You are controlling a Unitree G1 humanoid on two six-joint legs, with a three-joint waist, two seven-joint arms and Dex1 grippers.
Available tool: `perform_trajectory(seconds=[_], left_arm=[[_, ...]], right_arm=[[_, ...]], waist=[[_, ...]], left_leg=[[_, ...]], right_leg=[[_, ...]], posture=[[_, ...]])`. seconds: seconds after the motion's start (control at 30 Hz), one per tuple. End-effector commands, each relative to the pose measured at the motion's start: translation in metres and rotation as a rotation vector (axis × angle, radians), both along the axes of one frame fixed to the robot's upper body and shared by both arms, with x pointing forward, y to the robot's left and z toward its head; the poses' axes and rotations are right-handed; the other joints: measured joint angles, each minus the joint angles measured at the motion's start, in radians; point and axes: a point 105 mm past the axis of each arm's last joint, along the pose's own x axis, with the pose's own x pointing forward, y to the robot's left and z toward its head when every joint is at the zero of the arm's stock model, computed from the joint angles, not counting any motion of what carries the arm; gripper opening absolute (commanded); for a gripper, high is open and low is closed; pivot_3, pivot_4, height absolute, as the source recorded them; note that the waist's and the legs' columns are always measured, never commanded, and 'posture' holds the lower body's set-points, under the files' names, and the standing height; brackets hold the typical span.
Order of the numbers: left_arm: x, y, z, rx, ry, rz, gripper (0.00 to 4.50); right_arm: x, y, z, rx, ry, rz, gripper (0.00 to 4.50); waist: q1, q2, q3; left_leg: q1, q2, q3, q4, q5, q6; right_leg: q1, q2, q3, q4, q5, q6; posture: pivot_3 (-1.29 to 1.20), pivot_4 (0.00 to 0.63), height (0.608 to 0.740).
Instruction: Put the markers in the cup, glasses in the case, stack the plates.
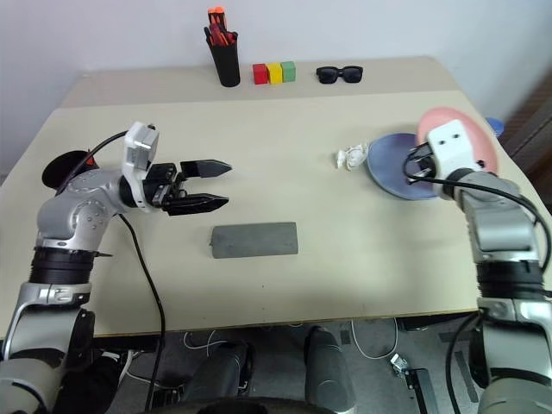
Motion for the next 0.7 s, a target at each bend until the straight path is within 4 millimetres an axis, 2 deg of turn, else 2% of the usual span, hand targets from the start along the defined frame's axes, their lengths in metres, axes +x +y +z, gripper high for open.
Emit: perform_trajectory(seconds=[0.03,0.17,0.2,0.23,0.3,0.37,0.47,0.6,0.7], left_arm=[[-0.006,0.004,0.013,-0.016,-0.055,0.022,4.50],[-0.009,0.005,0.014,-0.022,-0.056,0.045,4.50],[-0.010,0.006,0.014,-0.022,-0.053,0.050,4.50],[-0.010,0.006,0.014,-0.020,-0.054,0.053,4.50],[-0.010,0.007,0.014,-0.019,-0.052,0.057,4.50],[-0.010,0.007,0.015,-0.019,-0.049,0.058,4.50],[-0.010,0.006,0.015,-0.019,-0.044,0.056,4.50],[-0.009,0.004,0.016,-0.022,-0.043,0.055,4.50],[-0.008,0.002,0.016,-0.023,-0.048,0.050,4.50]], right_arm=[[0.008,0.002,0.009,-0.033,-0.027,0.024,0.04],[0.011,0.021,0.000,0.071,0.000,0.112,0.04],[0.011,0.028,0.001,0.097,-0.001,0.146,0.68],[0.010,0.035,0.003,0.122,-0.003,0.179,0.99],[0.010,0.043,0.005,0.121,-0.004,0.212,1.88],[0.010,0.044,0.005,0.116,-0.001,0.217,3.01],[0.010,0.043,0.008,0.095,-0.010,0.214,4.45],[0.012,0.059,0.024,0.143,-0.094,0.271,4.45],[0.016,0.068,0.019,0.106,-0.097,0.279,4.45]], waist=[[0.006,0.000,0.000],[0.014,0.000,0.000],[0.015,0.000,0.000],[0.014,0.000,0.000],[0.014,0.000,0.000],[0.015,0.000,0.000],[0.017,0.000,0.000],[0.016,0.000,0.000],[0.013,0.000,0.000]], left_leg=[[0.000,0.000,0.000,0.000,0.000,0.000],[0.000,0.000,0.000,0.000,0.000,0.000],[0.000,0.000,0.000,0.000,0.000,0.000],[0.000,0.000,0.000,0.000,0.000,0.000],[0.000,0.000,0.000,0.000,0.000,0.000],[0.000,0.000,0.000,0.000,0.000,0.000],[0.000,0.000,0.000,0.000,0.000,0.000],[0.000,0.000,0.000,0.000,0.000,0.000],[0.001,0.000,0.000,0.000,0.000,0.000]], right_leg=[[0.000,0.000,0.000,0.000,0.000,0.000],[0.000,0.000,0.000,0.000,0.000,0.000],[0.000,0.000,0.000,0.000,0.000,0.000],[0.000,0.001,0.000,0.000,0.000,0.000],[0.000,0.001,0.000,0.000,0.000,0.000],[0.000,0.001,0.000,0.000,0.000,0.000],[0.000,0.001,0.000,0.000,0.000,0.000],[0.000,0.001,0.000,0.000,0.000,0.000],[0.000,0.001,0.000,0.000,0.000,0.000]], posture=[[0.00,0.150,0.740],[0.00,0.150,0.740],[0.00,0.150,0.740],[0.00,0.150,0.740],[0.00,0.150,0.740],[0.00,0.150,0.740],[0.00,0.150,0.740],[0.00,0.150,0.740],[0.00,0.150,0.740]])
